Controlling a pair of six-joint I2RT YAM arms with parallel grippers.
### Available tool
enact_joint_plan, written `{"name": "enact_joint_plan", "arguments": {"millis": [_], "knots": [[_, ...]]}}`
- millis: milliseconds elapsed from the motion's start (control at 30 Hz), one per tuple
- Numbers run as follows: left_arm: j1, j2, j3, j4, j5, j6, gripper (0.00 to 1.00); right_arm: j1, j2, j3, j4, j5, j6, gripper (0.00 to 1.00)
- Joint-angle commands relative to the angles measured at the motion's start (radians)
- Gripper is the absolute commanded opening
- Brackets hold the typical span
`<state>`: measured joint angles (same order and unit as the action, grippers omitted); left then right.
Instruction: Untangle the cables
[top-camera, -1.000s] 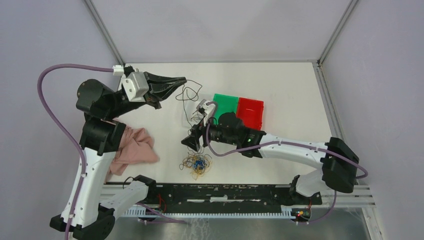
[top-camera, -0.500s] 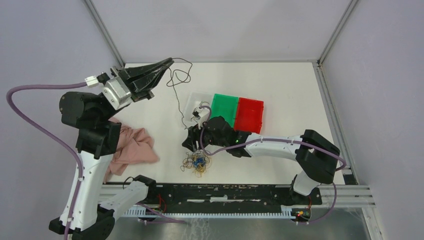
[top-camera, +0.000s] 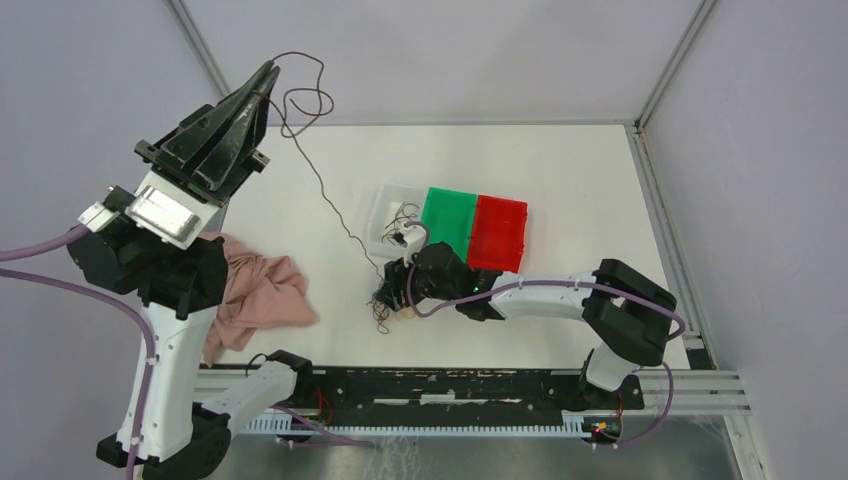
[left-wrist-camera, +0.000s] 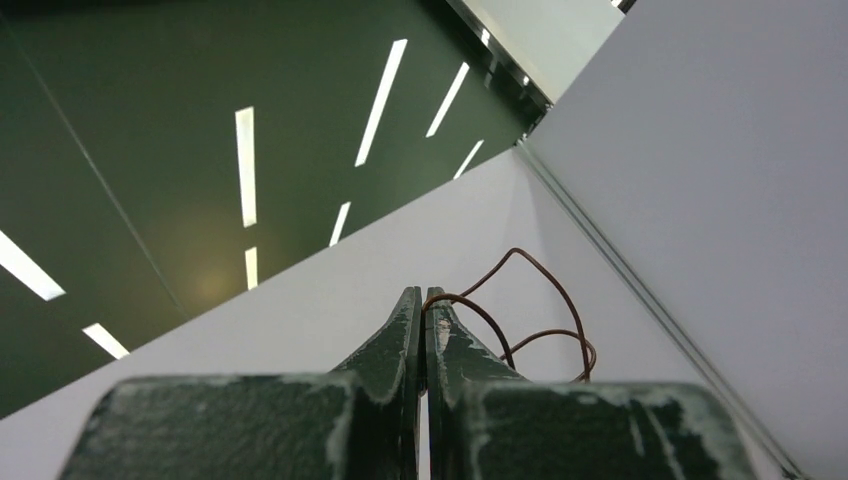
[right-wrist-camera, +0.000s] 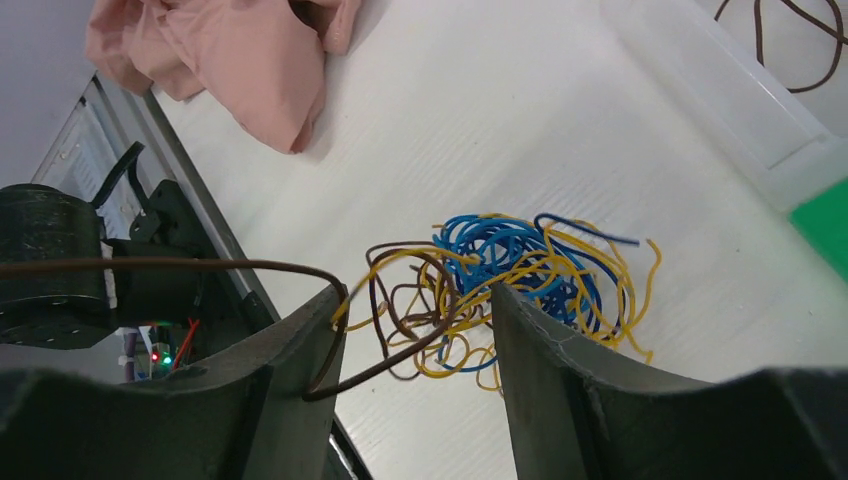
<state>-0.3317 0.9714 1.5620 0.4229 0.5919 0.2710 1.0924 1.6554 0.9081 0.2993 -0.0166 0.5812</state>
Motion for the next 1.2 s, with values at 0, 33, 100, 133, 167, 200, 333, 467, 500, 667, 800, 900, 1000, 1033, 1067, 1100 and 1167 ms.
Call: {"name": "enact_joint_plan", "arguments": {"millis": [0,33,100,133,167,200,333,467,500,667,800,900,1000,1033,1067,1100,1167], "knots": [[-0.002,0.024,0.073,0.108,-0.053,0.022,0.03,0.003,0.016,-0.02,0.038,0.05,0.01,0.6],[-0.003,0.029,0.081,0.115,-0.053,0.021,0.03,0.004,0.021,-0.023,0.035,0.056,0.009,0.61],[-0.003,0.038,0.095,0.131,-0.06,0.025,0.03,0.004,0.033,-0.032,0.029,0.064,0.009,0.6],[-0.002,0.043,0.1,0.143,-0.066,0.033,0.03,0.004,0.037,-0.038,0.031,0.069,0.009,0.6],[-0.003,0.048,0.105,0.17,-0.079,0.038,0.03,0.003,0.041,-0.046,0.035,0.072,0.012,0.6],[-0.003,0.053,0.109,0.193,-0.095,0.046,0.03,0.004,0.046,-0.055,0.04,0.075,0.014,0.6],[-0.002,0.085,0.151,0.244,-0.165,0.09,0.03,0.004,0.055,-0.094,0.065,0.08,0.026,0.6],[-0.002,0.117,0.205,0.23,-0.174,0.132,0.03,0.004,0.053,-0.145,0.094,0.08,0.041,0.6],[-0.002,0.124,0.209,0.237,-0.173,0.14,0.03,0.004,0.05,-0.159,0.098,0.08,0.043,0.59],[-0.002,0.194,0.323,0.346,-0.234,0.204,0.03,0.003,0.03,-0.243,0.134,0.095,0.065,0.59],[-0.002,0.247,0.409,0.393,-0.281,0.26,0.03,0.003,0.01,-0.298,0.166,0.107,0.079,0.6],[-0.003,0.263,0.434,0.394,-0.29,0.289,0.03,0.004,-0.013,-0.333,0.19,0.111,0.089,0.63],[-0.003,0.24,0.405,0.284,-0.267,0.26,0.03,0.004,-0.045,-0.349,0.185,0.115,0.093,0.64],[-0.003,0.226,0.369,0.266,-0.234,0.261,0.03,0.004,-0.057,-0.353,0.182,0.116,0.093,0.64],[-0.003,0.203,0.325,0.252,-0.21,0.261,0.03,0.004,-0.071,-0.357,0.177,0.116,0.093,0.64],[-0.001,0.187,0.289,0.232,-0.179,0.263,0.03,0.005,-0.086,-0.359,0.171,0.117,0.095,0.63],[-0.003,0.156,0.214,0.188,-0.131,0.278,0.03,0.005,-0.123,-0.364,0.144,0.121,0.097,0.63]]}}
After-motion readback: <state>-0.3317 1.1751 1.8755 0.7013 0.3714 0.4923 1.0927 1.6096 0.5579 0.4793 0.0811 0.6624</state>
